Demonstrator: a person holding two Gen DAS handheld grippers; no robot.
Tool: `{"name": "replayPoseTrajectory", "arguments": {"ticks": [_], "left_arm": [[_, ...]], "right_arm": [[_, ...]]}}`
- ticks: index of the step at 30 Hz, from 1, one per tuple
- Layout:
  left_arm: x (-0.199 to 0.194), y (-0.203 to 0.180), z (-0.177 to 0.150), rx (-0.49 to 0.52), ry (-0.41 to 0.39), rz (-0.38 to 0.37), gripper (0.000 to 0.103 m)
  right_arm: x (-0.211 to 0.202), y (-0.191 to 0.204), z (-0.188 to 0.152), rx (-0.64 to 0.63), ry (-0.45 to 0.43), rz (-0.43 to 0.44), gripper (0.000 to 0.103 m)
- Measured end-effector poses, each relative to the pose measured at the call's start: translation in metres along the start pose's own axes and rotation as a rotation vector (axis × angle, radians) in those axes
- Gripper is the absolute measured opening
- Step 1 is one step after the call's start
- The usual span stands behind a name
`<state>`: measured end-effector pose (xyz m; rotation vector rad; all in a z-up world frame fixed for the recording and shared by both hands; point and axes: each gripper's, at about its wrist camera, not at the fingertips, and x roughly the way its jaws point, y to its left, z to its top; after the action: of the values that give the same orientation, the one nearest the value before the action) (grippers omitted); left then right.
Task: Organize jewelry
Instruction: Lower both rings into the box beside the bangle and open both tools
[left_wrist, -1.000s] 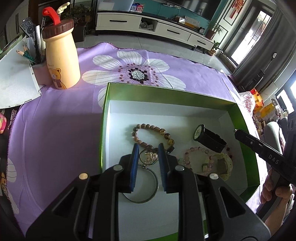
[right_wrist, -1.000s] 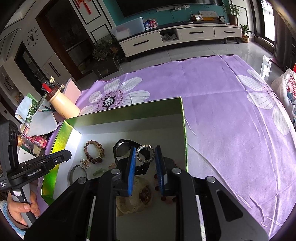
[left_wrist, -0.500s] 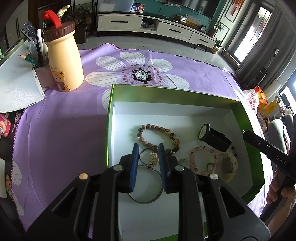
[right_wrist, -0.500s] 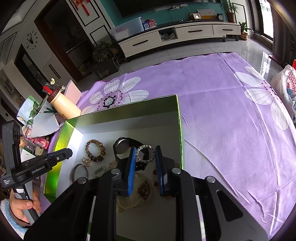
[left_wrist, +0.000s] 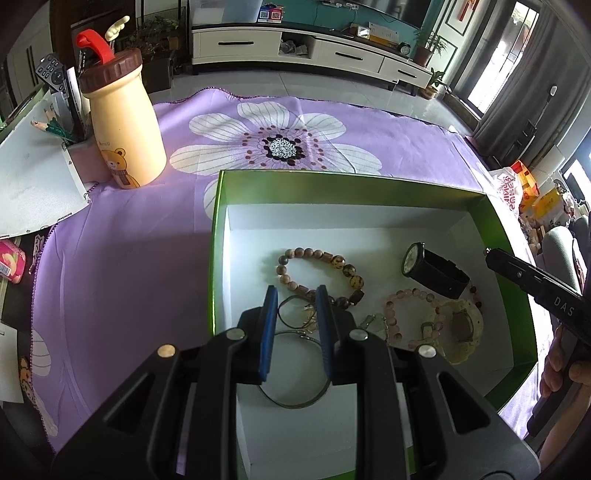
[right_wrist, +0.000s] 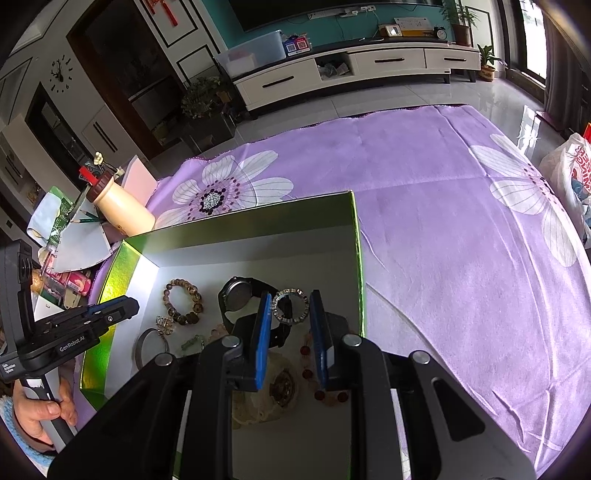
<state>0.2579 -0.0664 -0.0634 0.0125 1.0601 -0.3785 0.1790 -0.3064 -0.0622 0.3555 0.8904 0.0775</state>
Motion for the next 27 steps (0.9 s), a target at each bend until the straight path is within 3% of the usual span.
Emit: {"name": "replayPoseTrajectory", "arguments": {"ticks": [27], "left_arm": [[0.001, -0.003, -0.0016, 0.042, 0.0, 0.034, 0.022]], "right_arm": [[0.0063, 0.0064, 0.004, -0.028, 0.011, -0.05, 0.021]]}}
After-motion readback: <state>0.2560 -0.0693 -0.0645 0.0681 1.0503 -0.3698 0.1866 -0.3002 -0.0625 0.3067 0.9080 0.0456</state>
